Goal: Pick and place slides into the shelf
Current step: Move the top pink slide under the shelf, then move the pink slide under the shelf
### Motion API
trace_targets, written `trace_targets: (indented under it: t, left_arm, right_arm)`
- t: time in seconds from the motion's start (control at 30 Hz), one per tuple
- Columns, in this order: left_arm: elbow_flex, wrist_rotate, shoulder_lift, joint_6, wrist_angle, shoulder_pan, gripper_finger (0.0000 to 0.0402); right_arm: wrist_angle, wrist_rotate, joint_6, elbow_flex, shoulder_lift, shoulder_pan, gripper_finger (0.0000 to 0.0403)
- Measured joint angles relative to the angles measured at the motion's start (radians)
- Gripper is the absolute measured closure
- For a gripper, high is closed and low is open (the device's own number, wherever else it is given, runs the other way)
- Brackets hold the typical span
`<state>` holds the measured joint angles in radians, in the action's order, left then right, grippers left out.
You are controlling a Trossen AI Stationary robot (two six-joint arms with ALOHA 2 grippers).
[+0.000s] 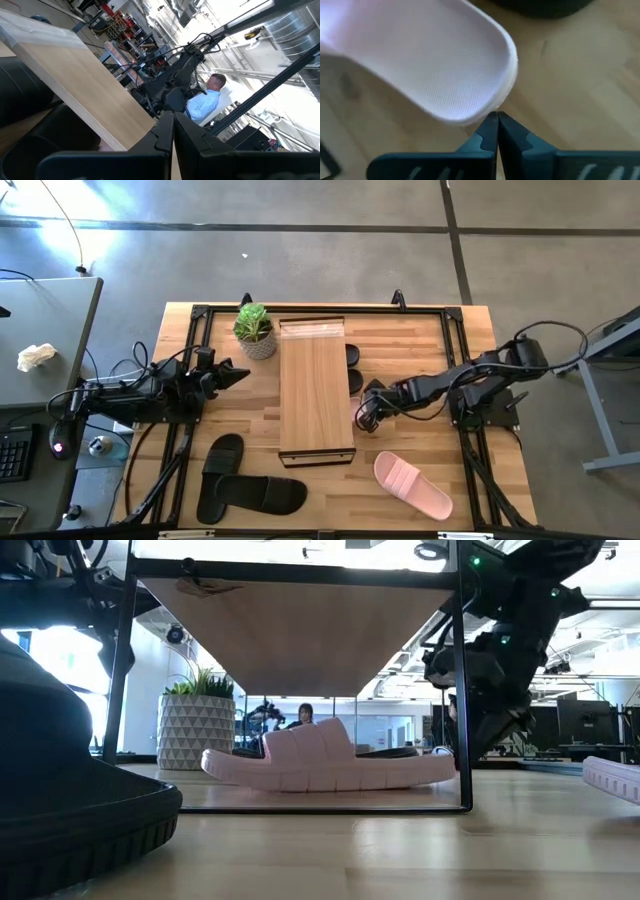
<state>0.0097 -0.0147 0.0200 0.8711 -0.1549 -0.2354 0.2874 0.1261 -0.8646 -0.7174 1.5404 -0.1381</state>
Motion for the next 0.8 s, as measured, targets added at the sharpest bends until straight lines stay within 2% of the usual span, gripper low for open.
trace_targets:
  t: [0.2,0.47,0.7,0.8]
  left_arm:
    - [0.0,0.0,0.0,0.0,0.0,0.0,0.0399]
    - [0.0,0.0,0.0,-0.001,0.001,0.0,0.0399]
    - [0.0,0.0,0.0,-0.002,0.001,0.0,0.0399]
    - [0.0,0.005,0.0,-0.002,0.0,0.0,0.0399]
  right_arm:
    - [-0.117,-0.034,-0.015,0.0,0.041,-0.018,0.0403]
    - [-0.09,-0.03,-0.028,0.0,0.028,-0.02,0.0403]
    - [0.044,-0.041,-0.057,0.0,-0.148,-0.042,0.0403]
    - [0.098,-0.151,-0.115,-0.012,-0.256,-0.063,0.0403]
